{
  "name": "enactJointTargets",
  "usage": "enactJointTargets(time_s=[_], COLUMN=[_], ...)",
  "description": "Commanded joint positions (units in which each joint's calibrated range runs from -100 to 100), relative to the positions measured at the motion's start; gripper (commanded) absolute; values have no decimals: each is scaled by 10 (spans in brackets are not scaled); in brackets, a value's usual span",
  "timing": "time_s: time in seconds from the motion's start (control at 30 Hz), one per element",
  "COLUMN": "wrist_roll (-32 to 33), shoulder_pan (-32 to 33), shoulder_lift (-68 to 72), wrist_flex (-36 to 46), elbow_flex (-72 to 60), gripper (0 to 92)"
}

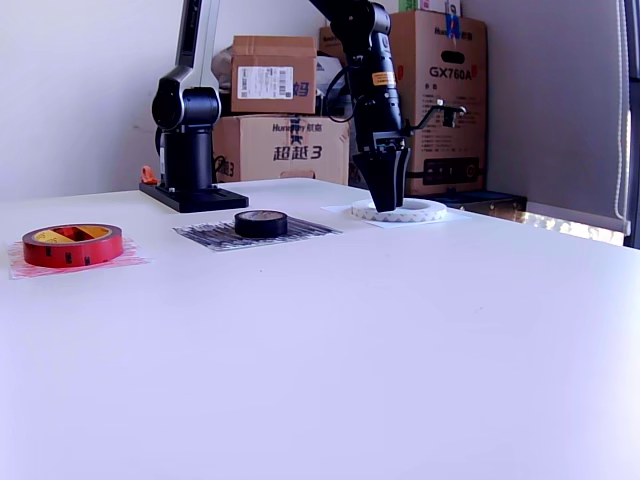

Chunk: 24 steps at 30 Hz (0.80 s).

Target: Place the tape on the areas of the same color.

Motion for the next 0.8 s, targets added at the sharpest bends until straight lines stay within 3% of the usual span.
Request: enactJointTargets(time_s=[0.0, 0.13, 0.37, 0.43, 0.63, 0.77], wrist_roll=[3, -2, -44, -60, -86, -105], shoulder_pan=[6, -6, -85, -100, -147, -172], shoulder_lift=[-36, -173, -421, -477, -645, -767], wrist_flex=[-4, -4, -4, -4, -13, -13], elbow_flex=[-19, -12, -10, -10, 27, 91], gripper=[554, 554, 541, 480, 157, 4])
